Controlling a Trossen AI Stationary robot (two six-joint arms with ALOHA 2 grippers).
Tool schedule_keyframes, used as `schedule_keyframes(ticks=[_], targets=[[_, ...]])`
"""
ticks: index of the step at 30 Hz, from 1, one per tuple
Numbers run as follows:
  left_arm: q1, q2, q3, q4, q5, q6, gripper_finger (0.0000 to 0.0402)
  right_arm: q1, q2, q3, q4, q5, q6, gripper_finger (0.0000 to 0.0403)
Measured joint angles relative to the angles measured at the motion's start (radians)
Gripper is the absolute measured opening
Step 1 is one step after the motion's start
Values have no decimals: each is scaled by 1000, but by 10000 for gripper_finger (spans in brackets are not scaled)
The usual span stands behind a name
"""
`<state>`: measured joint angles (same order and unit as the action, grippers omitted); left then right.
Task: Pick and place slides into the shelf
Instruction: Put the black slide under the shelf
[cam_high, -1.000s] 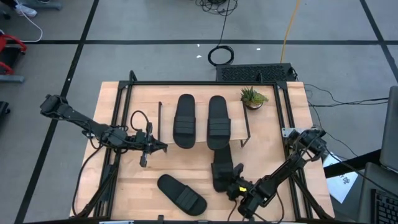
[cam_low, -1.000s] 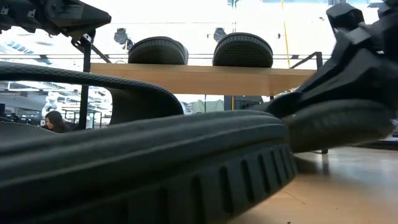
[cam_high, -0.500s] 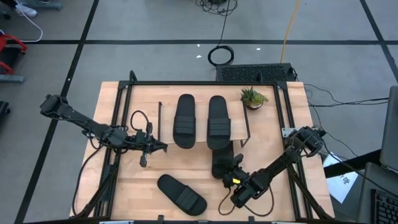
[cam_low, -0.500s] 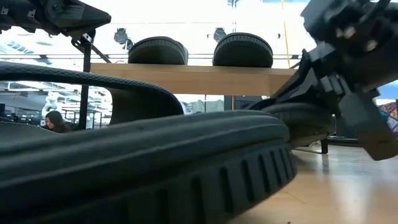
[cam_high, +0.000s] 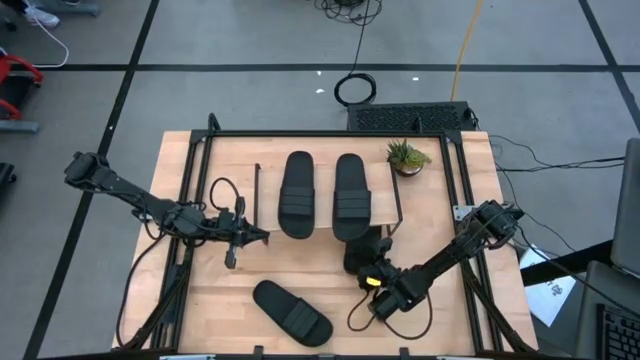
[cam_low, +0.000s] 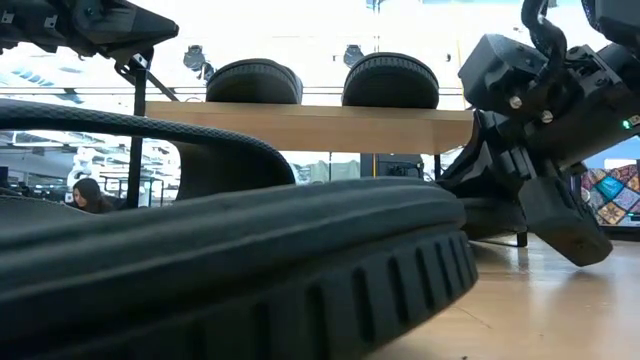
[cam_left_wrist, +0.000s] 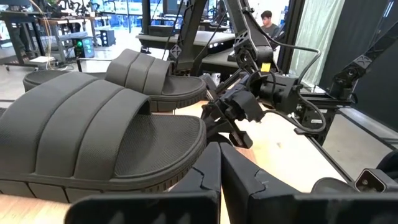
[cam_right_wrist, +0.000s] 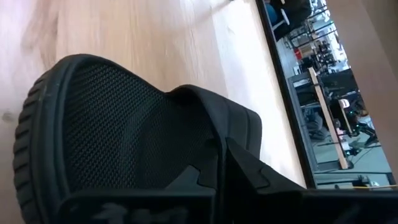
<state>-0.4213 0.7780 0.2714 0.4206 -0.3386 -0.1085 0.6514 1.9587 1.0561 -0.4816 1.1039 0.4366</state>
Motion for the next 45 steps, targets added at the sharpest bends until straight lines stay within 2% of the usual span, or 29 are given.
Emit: schedule_keyframes(ticks=[4, 9, 14, 20, 23, 26, 30, 35, 39, 45], targets=[[0, 0, 0, 0, 0, 0, 13, 7, 0, 0, 13, -42, 2, 20], [0, 0, 0, 0, 0, 0, 27, 11, -2, 0, 58, -118, -6, 67], [0, 0, 0, 0, 1, 4, 33, 29, -9, 0, 97, -134, -44, 114], [0, 0, 0, 0, 2, 6, 33, 67, -54, -1, 106, -67, -60, 172], [0, 0, 0, -2, 17, 9, 33, 93, -93, 0, 120, -12, -59, 186], [0, 0, 0, -3, 33, 9, 33, 125, -117, -1, 136, 52, -55, 182], [0, 0, 0, -4, 33, 9, 33, 158, -135, 0, 176, 69, -90, 153], [0, 0, 0, -5, 34, 9, 33, 160, -134, 0, 177, -47, 28, 121], [0, 0, 0, -5, 34, 9, 33, 140, -134, -1, 184, -138, -44, 107], [0, 0, 0, -4, 34, 8, 33, 103, -134, 0, 186, -69, -67, 106]])
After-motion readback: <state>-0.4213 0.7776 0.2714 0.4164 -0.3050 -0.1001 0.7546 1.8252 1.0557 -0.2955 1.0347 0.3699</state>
